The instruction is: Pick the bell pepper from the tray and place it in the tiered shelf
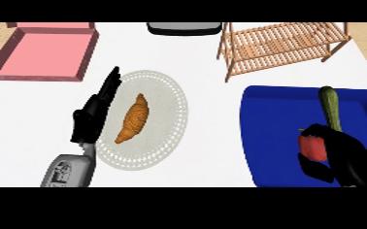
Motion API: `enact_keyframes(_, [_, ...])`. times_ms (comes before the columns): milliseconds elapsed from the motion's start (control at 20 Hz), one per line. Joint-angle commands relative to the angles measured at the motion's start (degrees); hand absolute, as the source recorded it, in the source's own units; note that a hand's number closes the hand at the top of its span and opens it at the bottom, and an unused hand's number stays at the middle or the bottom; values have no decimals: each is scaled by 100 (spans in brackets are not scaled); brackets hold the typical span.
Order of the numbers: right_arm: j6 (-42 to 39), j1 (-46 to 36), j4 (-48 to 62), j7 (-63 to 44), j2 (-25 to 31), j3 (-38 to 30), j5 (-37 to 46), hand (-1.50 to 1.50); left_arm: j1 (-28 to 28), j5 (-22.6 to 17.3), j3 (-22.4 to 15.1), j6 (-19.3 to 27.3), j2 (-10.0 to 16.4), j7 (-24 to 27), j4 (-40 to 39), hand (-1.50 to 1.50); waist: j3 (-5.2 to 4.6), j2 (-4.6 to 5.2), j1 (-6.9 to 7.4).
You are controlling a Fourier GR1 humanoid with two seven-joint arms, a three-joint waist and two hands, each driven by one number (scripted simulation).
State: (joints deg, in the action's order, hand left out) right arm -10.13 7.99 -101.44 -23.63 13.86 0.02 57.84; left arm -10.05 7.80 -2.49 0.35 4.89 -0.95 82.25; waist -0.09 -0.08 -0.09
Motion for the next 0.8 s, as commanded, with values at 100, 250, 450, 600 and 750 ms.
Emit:
enact_keyframes(100, [181,202,-145,282,0,14,256,150,-86,128,-103,57,-158,-426,227,0,9,4,-12])
enact_keyframes(250, [343,368,-384,341,-125,21,262,150,65,7,212,-157,111,280,-187,0,8,5,-18])
enact_keyframes(450, [-383,-183,-436,129,-625,1307,483,150,-45,-15,114,-136,26,-67,44,0,3,9,49])
enact_keyframes(600, [-1032,-600,-328,-84,-1208,2329,485,150,-88,60,-36,-132,-42,-154,155,0,0,11,217])
enact_keyframes(750, [-937,-618,-851,-721,-1364,2944,6,150,86,193,-87,14,-149,1,-88,0,5,4,54])
